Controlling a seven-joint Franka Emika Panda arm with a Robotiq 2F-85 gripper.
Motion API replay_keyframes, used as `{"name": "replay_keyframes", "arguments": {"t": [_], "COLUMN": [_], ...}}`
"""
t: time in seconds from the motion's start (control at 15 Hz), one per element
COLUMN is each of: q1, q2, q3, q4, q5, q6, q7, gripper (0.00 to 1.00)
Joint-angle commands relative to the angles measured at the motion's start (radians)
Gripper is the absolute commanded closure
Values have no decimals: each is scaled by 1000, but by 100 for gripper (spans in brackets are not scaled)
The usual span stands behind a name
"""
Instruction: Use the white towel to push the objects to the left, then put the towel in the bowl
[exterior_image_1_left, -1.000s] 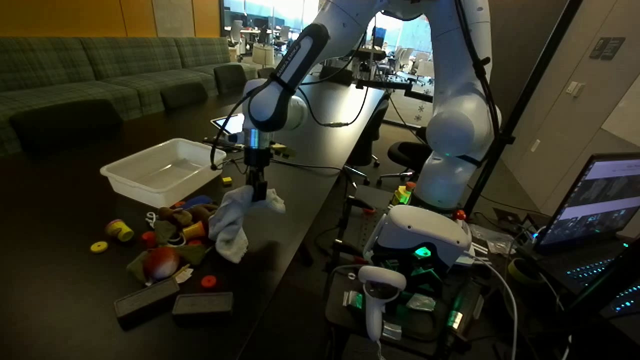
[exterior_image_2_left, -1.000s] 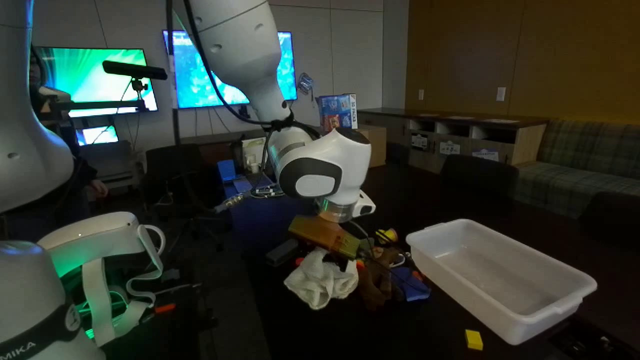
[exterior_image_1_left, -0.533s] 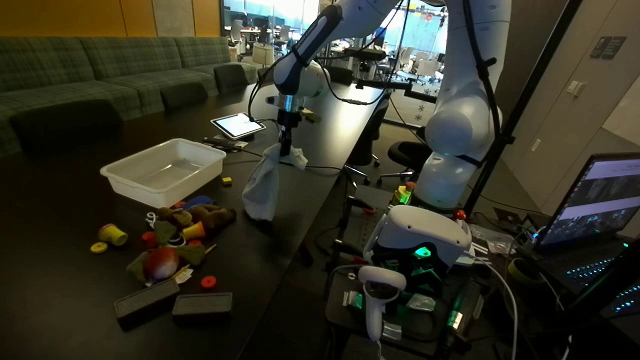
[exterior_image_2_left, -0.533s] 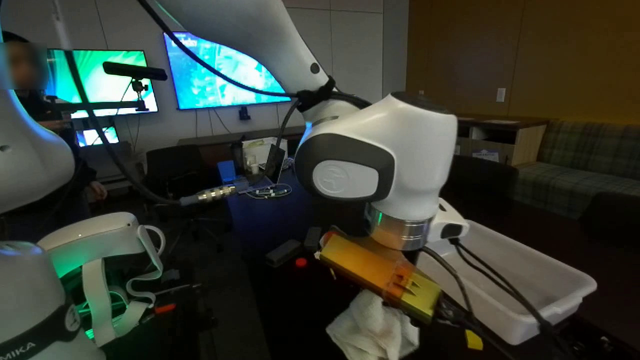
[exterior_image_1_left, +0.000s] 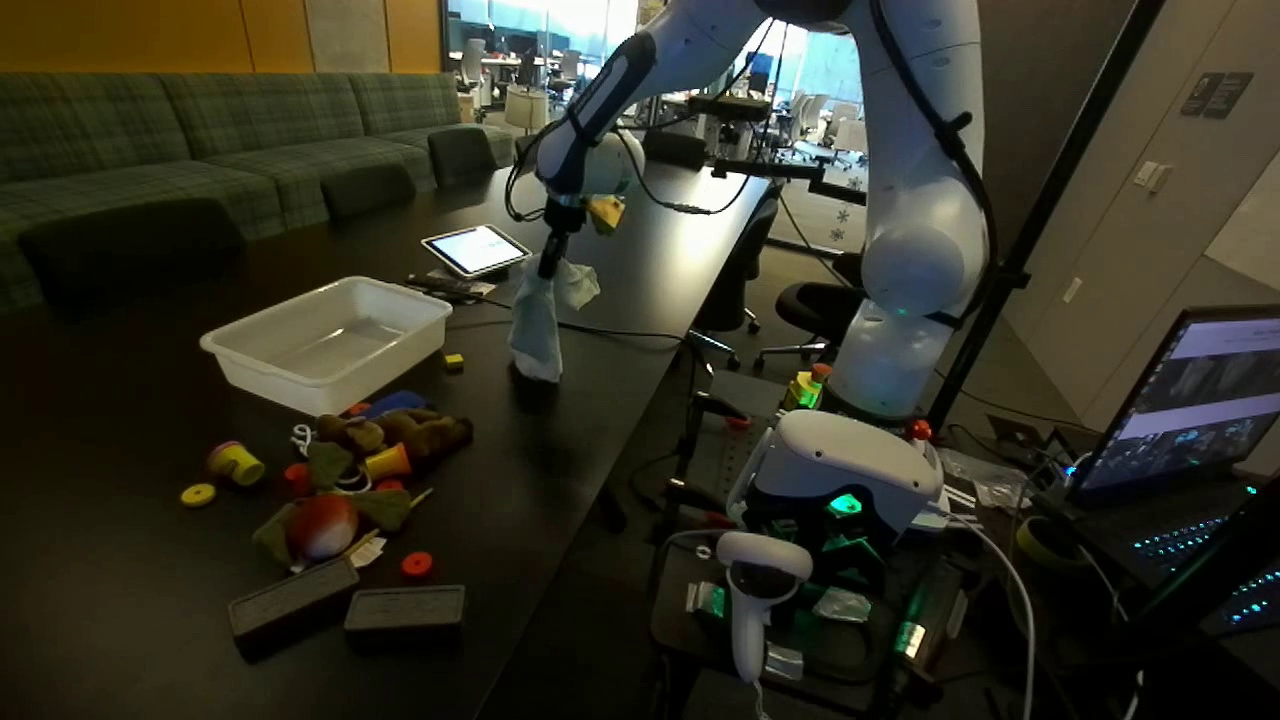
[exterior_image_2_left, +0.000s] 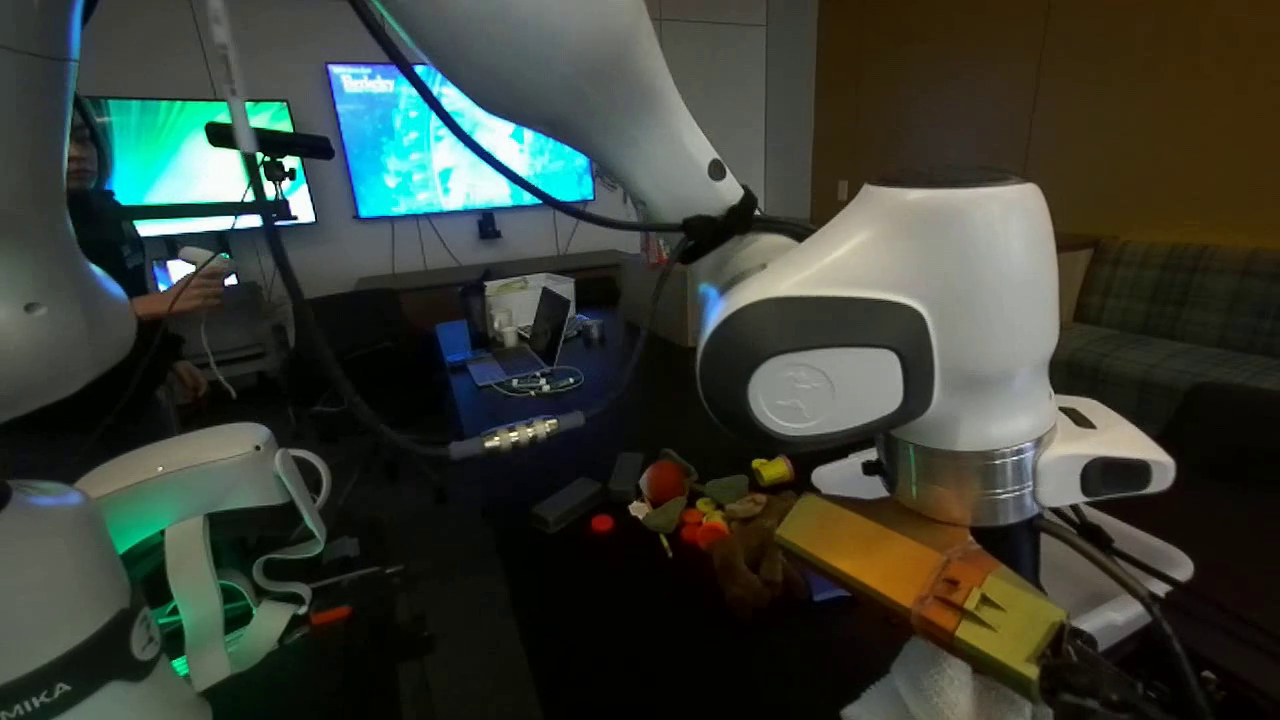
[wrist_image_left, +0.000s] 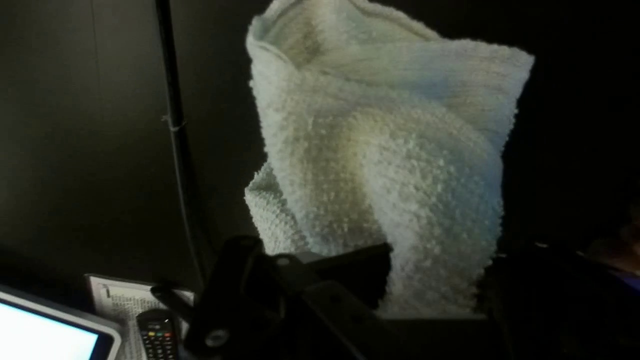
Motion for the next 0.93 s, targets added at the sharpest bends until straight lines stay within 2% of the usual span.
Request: {"name": "replay_keyframes", "arguments": {"t": [0.0, 0.27, 0.87], "q1": [85, 149, 185], "q2": [203, 415, 766], "q3": [-47, -94, -134], "q4": [185, 406, 813], "q5": [-79, -158, -158], "q6": [135, 142, 83], "q7": [248, 495, 728], "gripper": [90, 90, 90]}}
